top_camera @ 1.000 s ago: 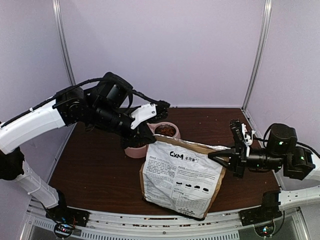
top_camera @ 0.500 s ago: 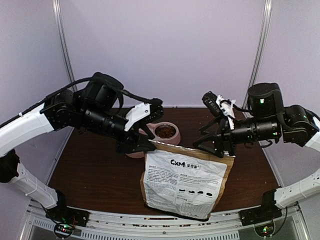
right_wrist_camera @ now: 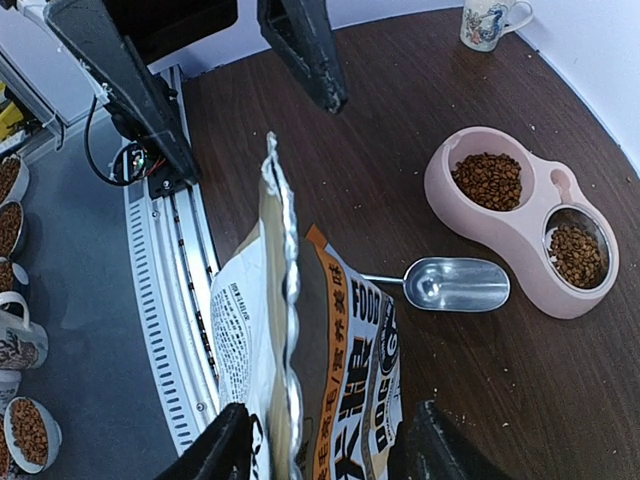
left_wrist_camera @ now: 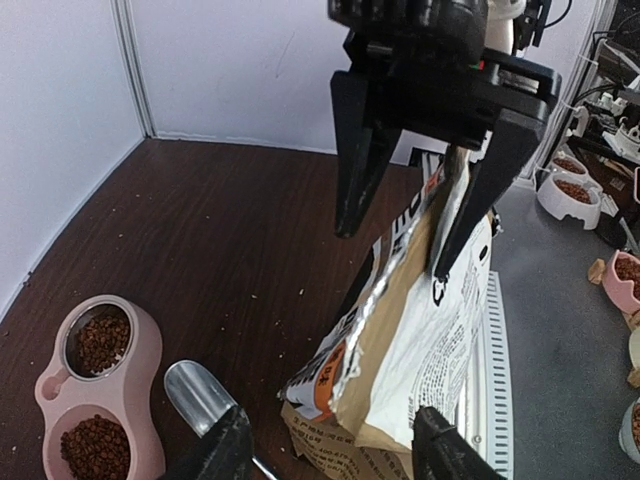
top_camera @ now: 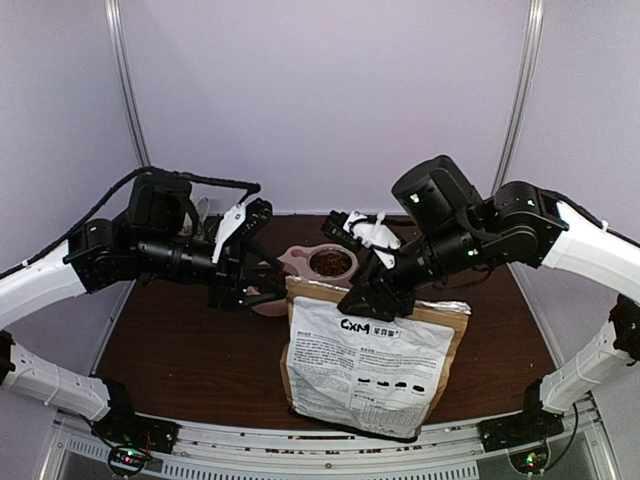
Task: Serve the pet food
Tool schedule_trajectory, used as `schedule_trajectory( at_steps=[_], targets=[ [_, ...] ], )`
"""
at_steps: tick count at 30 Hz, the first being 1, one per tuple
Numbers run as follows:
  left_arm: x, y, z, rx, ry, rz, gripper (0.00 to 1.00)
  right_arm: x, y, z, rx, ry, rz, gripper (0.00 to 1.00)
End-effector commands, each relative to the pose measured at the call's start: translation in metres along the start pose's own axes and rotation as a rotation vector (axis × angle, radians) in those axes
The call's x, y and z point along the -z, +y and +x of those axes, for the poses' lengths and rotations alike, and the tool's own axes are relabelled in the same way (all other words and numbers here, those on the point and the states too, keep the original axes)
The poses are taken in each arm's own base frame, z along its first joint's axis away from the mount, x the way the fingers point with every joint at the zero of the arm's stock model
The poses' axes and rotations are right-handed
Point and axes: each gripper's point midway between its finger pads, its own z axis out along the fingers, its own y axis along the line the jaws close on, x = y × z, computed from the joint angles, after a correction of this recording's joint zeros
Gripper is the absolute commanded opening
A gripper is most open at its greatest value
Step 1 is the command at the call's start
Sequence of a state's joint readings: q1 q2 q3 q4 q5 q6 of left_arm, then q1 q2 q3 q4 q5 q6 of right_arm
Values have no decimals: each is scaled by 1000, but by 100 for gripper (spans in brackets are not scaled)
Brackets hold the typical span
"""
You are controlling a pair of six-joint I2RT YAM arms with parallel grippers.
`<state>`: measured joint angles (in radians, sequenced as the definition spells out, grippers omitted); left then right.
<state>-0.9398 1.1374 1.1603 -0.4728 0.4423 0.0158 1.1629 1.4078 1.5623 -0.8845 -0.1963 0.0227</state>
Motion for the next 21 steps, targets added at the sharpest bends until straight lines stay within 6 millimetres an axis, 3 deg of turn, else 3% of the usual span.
schedule_trajectory(
  at_steps=[1, 5, 14, 17, 21],
  targets=[
    [1, -5, -28, -14, -152, 68, 57, -1, 11, -3, 24, 39, -39, 45],
    [-9, -11, -25, -7, -150, 132, 55, -2, 14, -10, 20, 29, -53, 0],
    [-24, -24, -19, 9, -155, 261, 25, -1, 15, -20, -3, -15, -58, 0],
    [-28, -26, -15, 22, -148, 290, 19, -3, 15, -27, -12, -34, -56, 0],
    [-31, -28, -13, 28, -164, 312, 0, -7, 15, -33, -23, -54, -60, 0]
  ],
)
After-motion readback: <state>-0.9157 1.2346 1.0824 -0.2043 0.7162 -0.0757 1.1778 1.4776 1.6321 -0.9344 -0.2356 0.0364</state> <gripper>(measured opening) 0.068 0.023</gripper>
